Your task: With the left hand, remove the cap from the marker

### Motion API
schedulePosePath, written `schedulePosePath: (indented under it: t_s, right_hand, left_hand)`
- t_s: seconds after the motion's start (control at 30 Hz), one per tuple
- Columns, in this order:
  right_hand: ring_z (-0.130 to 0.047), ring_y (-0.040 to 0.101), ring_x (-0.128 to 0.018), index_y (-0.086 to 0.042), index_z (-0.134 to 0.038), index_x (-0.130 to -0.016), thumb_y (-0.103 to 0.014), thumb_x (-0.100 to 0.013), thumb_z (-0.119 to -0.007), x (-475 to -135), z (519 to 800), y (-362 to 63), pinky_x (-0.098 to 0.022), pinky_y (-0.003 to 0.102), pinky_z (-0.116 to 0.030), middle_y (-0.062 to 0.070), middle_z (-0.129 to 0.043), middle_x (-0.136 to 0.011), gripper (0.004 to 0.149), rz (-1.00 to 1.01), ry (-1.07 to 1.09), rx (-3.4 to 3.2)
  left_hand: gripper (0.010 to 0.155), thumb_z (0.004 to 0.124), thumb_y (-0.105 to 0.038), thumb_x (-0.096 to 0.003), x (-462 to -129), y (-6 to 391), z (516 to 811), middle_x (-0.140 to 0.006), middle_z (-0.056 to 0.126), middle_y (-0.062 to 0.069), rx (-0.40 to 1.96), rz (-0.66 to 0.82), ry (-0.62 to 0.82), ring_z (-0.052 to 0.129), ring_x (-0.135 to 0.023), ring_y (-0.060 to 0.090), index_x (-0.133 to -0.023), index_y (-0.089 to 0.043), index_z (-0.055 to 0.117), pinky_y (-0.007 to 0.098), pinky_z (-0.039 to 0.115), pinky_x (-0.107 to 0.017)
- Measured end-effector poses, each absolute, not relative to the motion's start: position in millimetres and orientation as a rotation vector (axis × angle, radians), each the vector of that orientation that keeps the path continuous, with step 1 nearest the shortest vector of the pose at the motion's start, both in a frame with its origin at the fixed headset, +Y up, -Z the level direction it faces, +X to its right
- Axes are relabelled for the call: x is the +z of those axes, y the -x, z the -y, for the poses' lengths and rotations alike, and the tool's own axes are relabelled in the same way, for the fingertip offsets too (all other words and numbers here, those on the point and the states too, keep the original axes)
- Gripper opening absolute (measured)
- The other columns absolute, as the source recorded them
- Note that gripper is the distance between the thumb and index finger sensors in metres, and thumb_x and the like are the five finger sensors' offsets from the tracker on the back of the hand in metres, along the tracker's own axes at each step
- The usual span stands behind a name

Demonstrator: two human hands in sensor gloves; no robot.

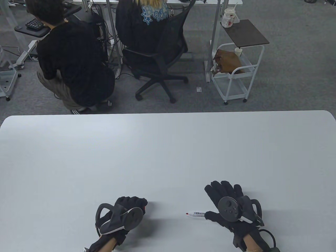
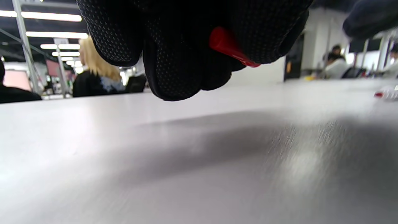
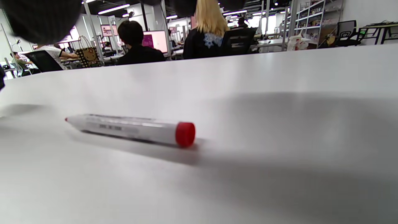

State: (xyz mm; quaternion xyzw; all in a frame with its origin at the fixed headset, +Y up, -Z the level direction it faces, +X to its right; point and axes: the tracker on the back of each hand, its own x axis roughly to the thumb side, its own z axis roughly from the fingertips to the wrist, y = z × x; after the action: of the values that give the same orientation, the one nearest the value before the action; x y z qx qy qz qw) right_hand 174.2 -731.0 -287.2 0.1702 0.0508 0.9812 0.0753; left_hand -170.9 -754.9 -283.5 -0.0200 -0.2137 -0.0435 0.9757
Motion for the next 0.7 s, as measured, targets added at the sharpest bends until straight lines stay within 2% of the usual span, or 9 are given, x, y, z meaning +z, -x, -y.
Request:
schedulePosePath:
  t_s: [0.2, 0.47, 0.57, 0.7]
  right_hand:
    - [-0.044, 0.042, -0.113, -0.036, -0.039, -0.112, -0.065, -0.039, -0.072, -286.6, 733.3, -170.1, -0.078, 0.067, -0.032, 0.006, -0.042, -0.121, 0.085, -0.164, -0.526, 2.952]
    - [-0.045, 0.042, -0.112, -0.036, -0.041, -0.112, -0.064, -0.039, -0.072, -286.5, 736.2, -166.2, -0.077, 0.067, -0.033, 0.006, -0.043, -0.121, 0.084, -0.191, -0.536, 2.961]
    - [-0.046, 0.042, -0.112, -0.036, -0.041, -0.111, -0.064, -0.039, -0.072, -286.4, 736.1, -166.2, -0.077, 0.067, -0.033, 0.006, -0.043, -0.121, 0.083, -0.191, -0.536, 2.96]
    - [-0.046, 0.041, -0.112, -0.036, -0.041, -0.111, -0.064, -0.039, -0.072, -286.6, 735.6, -167.5, -0.077, 0.067, -0.033, 0.006, -0.043, -0.121, 0.083, -0.185, -0.528, 2.956]
  left_hand:
    - [0.046, 0.078, -0.049, -0.0498, -291.6, 174.5, 767.2, -0.09, 0.087, -0.008, -0.182, 0.397, 0.14, 0.094, -0.082, 0.015, -0.094, -0.036, 0.075, 0.046, 0.069, -0.074]
    - [0.046, 0.078, -0.051, -0.0494, -290.7, 171.7, 766.2, -0.095, 0.083, -0.007, -0.255, 0.377, 0.154, 0.091, -0.087, 0.017, -0.093, -0.038, 0.073, 0.049, 0.066, -0.075]
    - [0.05, 0.077, -0.052, -0.0499, -290.3, 172.9, 766.3, -0.099, 0.08, -0.005, -0.246, 0.375, 0.188, 0.088, -0.089, 0.019, -0.097, -0.037, 0.07, 0.049, 0.064, -0.076]
    - [0.066, 0.068, -0.059, -0.0512, -286.2, 177.6, 757.1, -0.109, 0.07, 0.001, -0.191, 0.363, 0.19, 0.08, -0.099, 0.026, -0.109, -0.03, 0.057, 0.053, 0.06, -0.077]
